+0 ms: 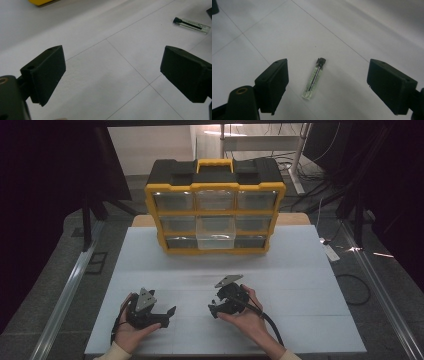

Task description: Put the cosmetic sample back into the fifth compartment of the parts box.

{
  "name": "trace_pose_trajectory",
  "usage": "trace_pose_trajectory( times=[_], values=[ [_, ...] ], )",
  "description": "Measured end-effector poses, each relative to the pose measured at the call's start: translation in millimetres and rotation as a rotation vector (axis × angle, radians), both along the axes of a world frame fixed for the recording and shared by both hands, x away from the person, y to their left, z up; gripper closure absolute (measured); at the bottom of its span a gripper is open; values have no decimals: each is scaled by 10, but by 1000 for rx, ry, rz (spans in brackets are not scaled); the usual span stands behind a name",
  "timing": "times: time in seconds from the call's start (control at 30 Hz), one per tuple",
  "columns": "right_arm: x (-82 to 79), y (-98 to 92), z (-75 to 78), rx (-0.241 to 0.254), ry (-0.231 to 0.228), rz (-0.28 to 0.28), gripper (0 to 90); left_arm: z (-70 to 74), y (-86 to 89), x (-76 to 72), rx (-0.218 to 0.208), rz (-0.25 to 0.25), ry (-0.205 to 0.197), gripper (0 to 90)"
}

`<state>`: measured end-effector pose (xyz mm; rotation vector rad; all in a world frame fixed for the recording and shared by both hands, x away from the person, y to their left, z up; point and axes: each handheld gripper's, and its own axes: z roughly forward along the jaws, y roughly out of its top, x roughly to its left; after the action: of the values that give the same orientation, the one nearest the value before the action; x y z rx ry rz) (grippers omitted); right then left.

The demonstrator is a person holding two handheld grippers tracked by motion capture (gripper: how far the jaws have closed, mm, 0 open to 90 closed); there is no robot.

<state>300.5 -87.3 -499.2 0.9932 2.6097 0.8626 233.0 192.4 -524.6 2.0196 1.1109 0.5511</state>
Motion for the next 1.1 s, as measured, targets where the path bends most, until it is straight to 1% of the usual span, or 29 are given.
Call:
trace_pose_trajectory(
  times=[0.07, 0.23, 0.27, 0.37, 0.43, 0.57, 0.67, 0.7, 0.87, 0.97, 1.07, 1.1],
  values=[
    [12, 8, -26, -7, 5, 0, 191, -1, 1, 1, 1, 0, 1, 65],
    [30, 56, -100, -43, 6, 1, 218, -4, 0, -1, 5, -5, 1, 64],
    [30, 56, -100, -43, 6, 1, 218, -4, 0, -1, 5, -5, 1, 64],
    [20, 105, -163, -83, 1, 13, 250, -10, -8, 8, 2, -3, 1, 64],
    [14, 124, -191, -102, 4, 21, 291, -11, -14, 9, 3, -4, 1, 64],
    [-9, 137, -184, -97, 18, 23, 379, -8, -17, 3, 5, -5, -1, 64],
    [-21, 147, -175, -95, 22, 43, 462, -7, -17, 0, 6, -5, -3, 64],
    [-21, 147, -175, -95, 22, 43, 462, -8, -17, 0, 6, -6, -2, 64],
    [-49, 182, -158, -108, 22, 72, 649, -10, -15, 2, 6, -6, -3, 64],
    [-55, 198, -153, -113, 25, 73, 715, -9, -18, -2, 5, -7, -2, 64],
    [-39, 190, -151, -103, 32, 71, 798, -11, -26, -4, 7, -7, -1, 64],
    [-39, 190, -151, -103, 32, 71, 798, -11, -26, -4, 7, -7, -1, 64]
  ],
)
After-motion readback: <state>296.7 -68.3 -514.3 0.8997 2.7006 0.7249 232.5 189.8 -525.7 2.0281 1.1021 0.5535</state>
